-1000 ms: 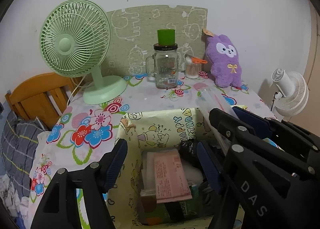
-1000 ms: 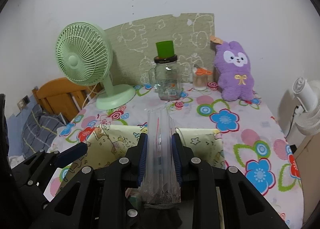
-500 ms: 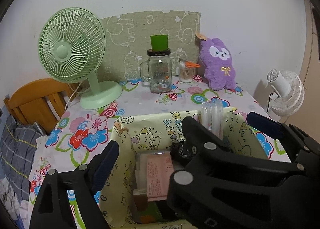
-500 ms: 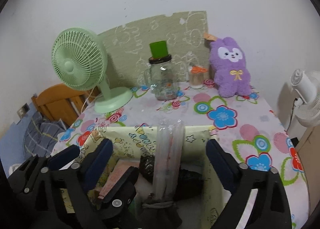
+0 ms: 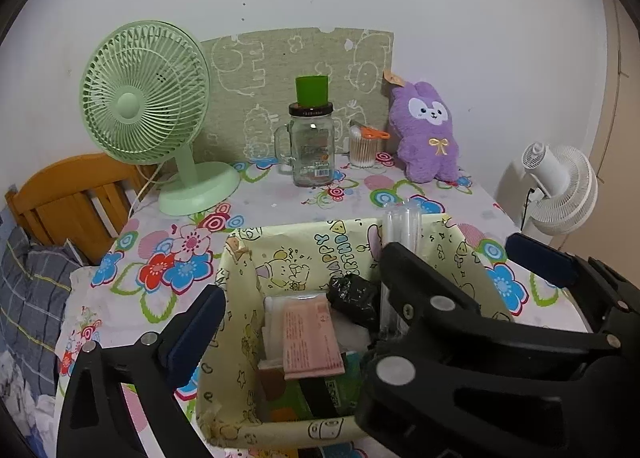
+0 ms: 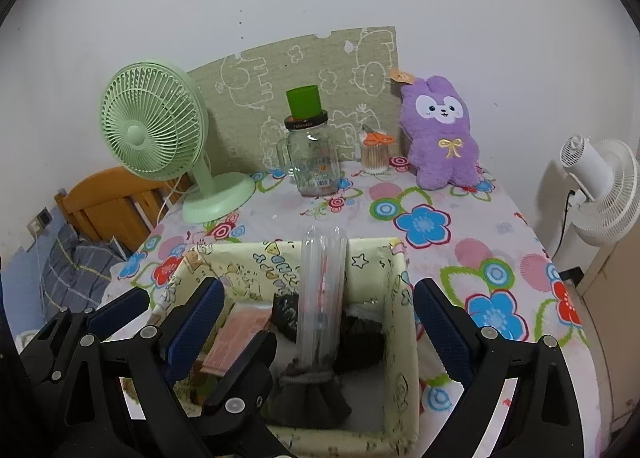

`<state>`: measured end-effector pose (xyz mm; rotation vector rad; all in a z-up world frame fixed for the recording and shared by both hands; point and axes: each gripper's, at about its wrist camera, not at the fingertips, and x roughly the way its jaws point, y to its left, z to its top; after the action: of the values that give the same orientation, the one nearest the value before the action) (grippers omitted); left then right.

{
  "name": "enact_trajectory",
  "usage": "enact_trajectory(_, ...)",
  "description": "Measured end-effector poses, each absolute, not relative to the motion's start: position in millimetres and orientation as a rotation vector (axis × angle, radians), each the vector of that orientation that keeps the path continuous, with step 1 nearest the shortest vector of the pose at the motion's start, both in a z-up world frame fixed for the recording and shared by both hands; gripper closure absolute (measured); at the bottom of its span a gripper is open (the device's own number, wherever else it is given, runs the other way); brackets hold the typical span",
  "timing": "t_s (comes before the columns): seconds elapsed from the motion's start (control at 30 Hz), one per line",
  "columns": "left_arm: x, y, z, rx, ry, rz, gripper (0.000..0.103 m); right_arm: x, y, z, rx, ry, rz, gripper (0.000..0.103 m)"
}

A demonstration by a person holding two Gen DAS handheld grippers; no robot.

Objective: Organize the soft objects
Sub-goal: 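Lower the envelope and tube into the basket and open both tools, then withdraw both open tools up and away from the basket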

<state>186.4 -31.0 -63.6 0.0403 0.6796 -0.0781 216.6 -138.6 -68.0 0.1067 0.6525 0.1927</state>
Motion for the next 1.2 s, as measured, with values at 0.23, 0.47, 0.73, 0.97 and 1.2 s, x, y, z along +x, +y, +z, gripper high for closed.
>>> enact_trajectory(0.23, 171, -30, -55, 0.043, 0.654, -0.086, 0.003, 198, -141, -58, 0.091, 0.630, 0.174, 0.001)
enact_trajectory(0.47, 153, -31, -45, 0.032, 0.638, -0.115, 0.003, 177, -142, -45, 0.078, 0.601, 0.160, 0.001)
enact_trajectory(0.73, 125, -35, -32, 0.063, 0.589, -0.090, 0.000, 150, -144, -32, 0.062, 0.566, 0.150, 0.000)
enact_trajectory(0.97, 109, -34, -27, 0.052, 0.579, -0.100, 0.000, 129, -144, -25, 0.041, 0.550, 0.134, 0.000)
enact_trajectory(1.2, 91, -33, -25, 0.039, 0.571, -0.109, 0.000, 107, -142, -19, 0.006, 0.537, 0.102, 0.000)
